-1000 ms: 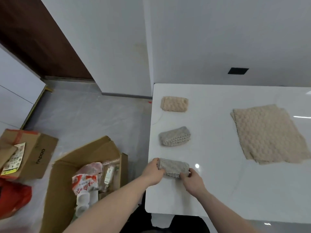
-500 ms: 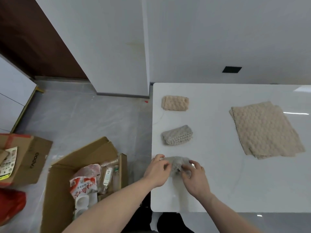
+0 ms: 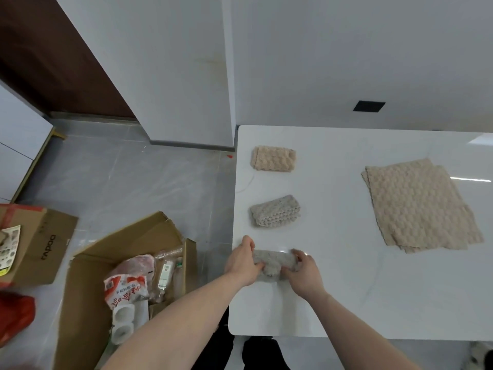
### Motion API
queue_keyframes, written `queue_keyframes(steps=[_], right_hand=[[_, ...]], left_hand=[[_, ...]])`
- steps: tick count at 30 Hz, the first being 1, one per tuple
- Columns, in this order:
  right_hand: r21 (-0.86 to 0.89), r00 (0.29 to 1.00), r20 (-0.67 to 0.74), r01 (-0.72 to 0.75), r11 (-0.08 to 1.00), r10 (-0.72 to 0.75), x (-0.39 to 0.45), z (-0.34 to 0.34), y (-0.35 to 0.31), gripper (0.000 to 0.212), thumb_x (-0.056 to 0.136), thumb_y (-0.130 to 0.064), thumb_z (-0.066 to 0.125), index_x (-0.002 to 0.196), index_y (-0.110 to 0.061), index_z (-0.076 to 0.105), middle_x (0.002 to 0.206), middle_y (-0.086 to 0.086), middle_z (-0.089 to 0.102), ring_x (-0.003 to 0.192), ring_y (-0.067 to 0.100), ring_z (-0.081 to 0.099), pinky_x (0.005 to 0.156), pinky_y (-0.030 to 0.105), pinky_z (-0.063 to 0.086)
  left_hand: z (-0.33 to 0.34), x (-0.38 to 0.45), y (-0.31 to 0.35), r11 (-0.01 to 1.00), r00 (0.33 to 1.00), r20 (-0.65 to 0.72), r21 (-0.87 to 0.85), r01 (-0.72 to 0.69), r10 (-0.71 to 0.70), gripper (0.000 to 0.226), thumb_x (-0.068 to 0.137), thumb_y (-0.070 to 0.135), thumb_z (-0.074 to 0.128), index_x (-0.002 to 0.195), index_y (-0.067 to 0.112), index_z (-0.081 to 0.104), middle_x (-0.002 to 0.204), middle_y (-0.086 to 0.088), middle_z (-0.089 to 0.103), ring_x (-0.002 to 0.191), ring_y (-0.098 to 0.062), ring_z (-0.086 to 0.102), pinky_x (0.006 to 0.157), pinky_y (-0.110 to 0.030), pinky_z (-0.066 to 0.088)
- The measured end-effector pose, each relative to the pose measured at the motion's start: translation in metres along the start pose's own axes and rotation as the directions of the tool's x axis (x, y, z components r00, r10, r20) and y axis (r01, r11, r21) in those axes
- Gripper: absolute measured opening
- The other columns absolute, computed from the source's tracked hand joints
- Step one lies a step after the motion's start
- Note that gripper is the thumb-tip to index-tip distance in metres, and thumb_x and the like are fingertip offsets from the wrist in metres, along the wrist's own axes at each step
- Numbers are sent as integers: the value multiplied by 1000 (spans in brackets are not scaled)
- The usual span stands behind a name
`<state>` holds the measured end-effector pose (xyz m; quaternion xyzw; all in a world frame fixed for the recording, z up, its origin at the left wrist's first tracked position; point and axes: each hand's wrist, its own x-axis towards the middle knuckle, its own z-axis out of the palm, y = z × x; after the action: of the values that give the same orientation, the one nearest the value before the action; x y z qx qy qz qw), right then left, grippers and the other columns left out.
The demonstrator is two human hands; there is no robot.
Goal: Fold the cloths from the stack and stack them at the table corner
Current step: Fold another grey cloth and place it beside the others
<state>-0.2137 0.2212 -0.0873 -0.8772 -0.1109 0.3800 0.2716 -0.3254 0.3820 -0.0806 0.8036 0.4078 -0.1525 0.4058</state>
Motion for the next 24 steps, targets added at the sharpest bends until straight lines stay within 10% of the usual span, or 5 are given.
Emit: queue_keyframes(steps=[4,10,17,20,24], right_hand=[[-69,964,-83,246,967,-252,3,-11,-9,30,73,-1,65,90,-25,56,94,-12,55,74,16,57,61,25,40],[-328,838,-122,471,819,-531,16,-14,-16,42,68,16,53,86,-22,52,97,-15,45,71,16,49,55,32,45],[-518,829,31,492,700,-559,22,3,24,42,71,10,64,96,-23,64,109,-13,56,89,21,54,66,33,50],[-587,820,68,494,641,-569,3,6,39,41,74,-4,73,106,-27,64,117,-14,60,90,19,56,70,31,51],[-594,880,104,429,680,-464,-20,12,56,65,82,-21,71,143,-29,52,144,-13,53,98,17,59,81,30,54]], left_hand=[[-10,0,5,940,950,-42,162,-299,310,30,87,15,62,115,26,56,114,9,58,110,-17,51,77,-32,45],[-18,5,9,817,853,-73,338,-467,518,41,70,-11,55,92,23,53,105,10,58,101,-16,48,68,-24,29],[3,3,-13,825,898,110,360,-436,426,43,84,-6,52,119,20,56,127,1,59,123,-23,51,84,-34,45],[15,-19,-29,831,923,181,403,-384,339,70,97,4,47,159,29,27,154,2,44,132,-26,48,95,-42,50],[28,-41,-36,874,940,209,357,-331,271,77,101,16,44,164,38,5,149,9,32,122,-23,49,90,-43,55]])
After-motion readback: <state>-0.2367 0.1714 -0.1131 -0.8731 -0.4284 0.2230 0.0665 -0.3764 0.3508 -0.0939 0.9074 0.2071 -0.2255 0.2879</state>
